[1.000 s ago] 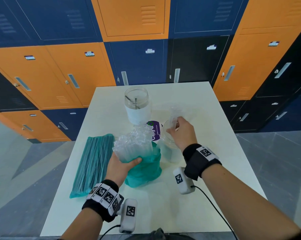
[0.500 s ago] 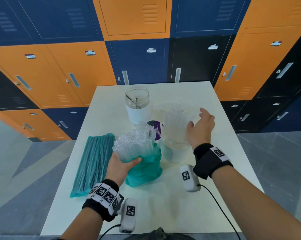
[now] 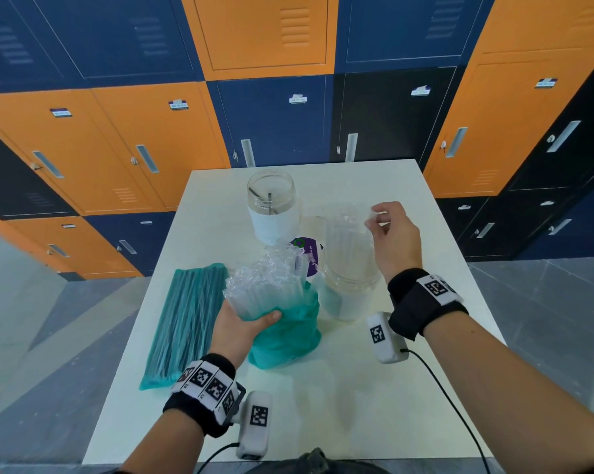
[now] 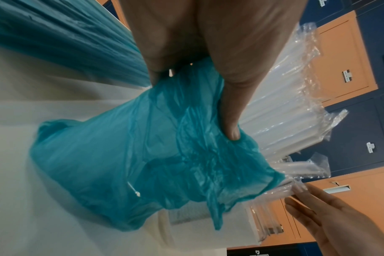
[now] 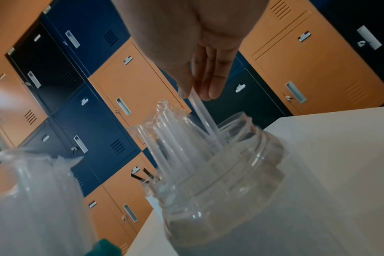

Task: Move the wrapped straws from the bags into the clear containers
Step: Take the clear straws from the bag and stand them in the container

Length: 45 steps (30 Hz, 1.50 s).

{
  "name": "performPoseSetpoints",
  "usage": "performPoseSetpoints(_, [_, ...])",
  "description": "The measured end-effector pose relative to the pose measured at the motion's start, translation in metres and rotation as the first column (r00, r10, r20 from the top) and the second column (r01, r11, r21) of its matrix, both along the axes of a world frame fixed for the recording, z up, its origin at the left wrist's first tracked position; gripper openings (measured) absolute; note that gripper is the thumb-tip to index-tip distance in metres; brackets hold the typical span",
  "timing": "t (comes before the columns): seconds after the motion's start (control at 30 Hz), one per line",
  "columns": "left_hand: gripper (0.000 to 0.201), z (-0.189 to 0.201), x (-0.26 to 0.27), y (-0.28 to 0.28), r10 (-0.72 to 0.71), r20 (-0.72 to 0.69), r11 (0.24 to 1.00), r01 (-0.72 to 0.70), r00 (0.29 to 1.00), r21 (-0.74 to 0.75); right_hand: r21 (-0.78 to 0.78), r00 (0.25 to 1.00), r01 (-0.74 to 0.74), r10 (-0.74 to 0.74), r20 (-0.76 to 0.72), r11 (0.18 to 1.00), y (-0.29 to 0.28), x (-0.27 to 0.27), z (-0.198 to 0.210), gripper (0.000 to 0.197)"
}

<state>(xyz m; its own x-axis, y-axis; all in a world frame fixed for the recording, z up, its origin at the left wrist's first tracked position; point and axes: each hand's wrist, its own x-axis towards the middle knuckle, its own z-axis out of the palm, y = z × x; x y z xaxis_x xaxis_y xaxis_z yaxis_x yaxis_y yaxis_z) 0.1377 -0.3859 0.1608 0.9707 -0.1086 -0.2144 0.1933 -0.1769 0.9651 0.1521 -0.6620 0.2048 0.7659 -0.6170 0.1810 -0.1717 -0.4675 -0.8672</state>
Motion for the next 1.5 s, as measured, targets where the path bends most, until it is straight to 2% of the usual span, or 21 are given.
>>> performPoseSetpoints(0.13, [0.069,-0.001,0.001,0.001,-0.002,-0.003,1.000,0.002,1.000,0.004,-0.005,0.999,-0.018,0.018,-0.034,1.000,0.000,-0.002,-0.009,0.022])
performPoseSetpoints(0.27, [0.069,-0.001,0.000,0.001,-0.004,-0.004,1.000,0.004,1.000,0.005,-0.109,0.994,-0.060,0.049,-0.102,0.992,-0.001,-0.004,-0.013,0.032])
performPoseSetpoints(0.37, [0.068,-0.002,0.000,0.001,0.000,-0.007,1.000,0.000,1.000,-0.003,-0.169,1.000,-0.002,0.002,0.001,0.986,0.006,-0.012,-0.005,0.041])
performPoseSetpoints(0.43, [0.069,-0.003,0.000,0.001,0.005,-0.008,1.000,-0.005,1.000,-0.003,-0.144,0.996,0.015,-0.003,0.084,0.989,0.020,-0.021,0.005,0.044])
performPoseSetpoints(0.5, [0.071,-0.006,0.001,0.003,0.009,-0.010,1.000,-0.009,1.000,0.005,-0.106,0.990,-0.102,0.111,0.082,0.989,0.039,-0.031,0.012,0.042])
performPoseSetpoints(0.57, [0.074,-0.008,0.002,0.004,0.011,-0.011,1.000,-0.011,1.000,0.013,-0.079,0.950,-0.298,0.304,0.076,0.951,0.059,-0.040,0.012,0.043])
performPoseSetpoints(0.63, [0.076,-0.009,0.002,0.004,0.013,-0.009,1.000,-0.013,1.000,0.012,0.019,0.893,-0.451,0.450,0.019,0.892,0.073,-0.044,0.007,0.054])
performPoseSetpoints(0.7, [0.075,-0.008,0.001,0.003,0.010,-0.001,1.000,-0.010,1.000,0.005,0.112,0.859,-0.503,0.510,-0.046,0.857,0.082,-0.043,-0.001,0.065])
performPoseSetpoints(0.8, [0.072,-0.007,0.000,0.003,0.002,-0.001,1.000,-0.002,1.000,0.000,0.144,0.877,-0.464,0.476,-0.060,0.874,0.087,-0.038,-0.010,0.057])
performPoseSetpoints(0.97, [0.074,-0.006,-0.001,0.002,-0.004,-0.005,1.000,0.004,1.000,-0.003,0.222,0.895,-0.407,0.436,-0.098,0.886,0.091,-0.032,-0.019,0.022])
performPoseSetpoints(1.07, [0.072,-0.007,-0.001,0.003,-0.003,0.001,1.000,0.003,1.000,-0.007,0.228,0.937,-0.324,0.345,-0.060,0.918,0.091,-0.031,-0.022,0.008])
performPoseSetpoints(1.17, [0.075,-0.007,0.000,0.003,-0.001,0.004,1.000,0.001,1.000,0.000,0.263,0.961,-0.274,0.271,0.048,0.925,0.084,-0.034,-0.006,0.013])
performPoseSetpoints(1.23, [0.074,-0.006,0.000,0.002,0.000,0.011,1.000,0.000,1.000,0.008,0.208,0.957,-0.290,0.276,0.092,0.934,0.077,-0.035,0.011,0.008])
performPoseSetpoints(1.33, [0.069,-0.004,0.001,0.000,-0.001,0.004,1.000,0.001,1.000,0.000,0.128,0.956,-0.284,0.270,0.118,0.950,0.061,-0.034,0.037,0.023])
performPoseSetpoints(1.5, [0.068,-0.005,0.002,-0.001,-0.017,-0.001,1.000,0.017,1.000,-0.009,0.058,0.965,-0.172,0.156,0.209,0.983,0.031,-0.032,0.082,0.019])
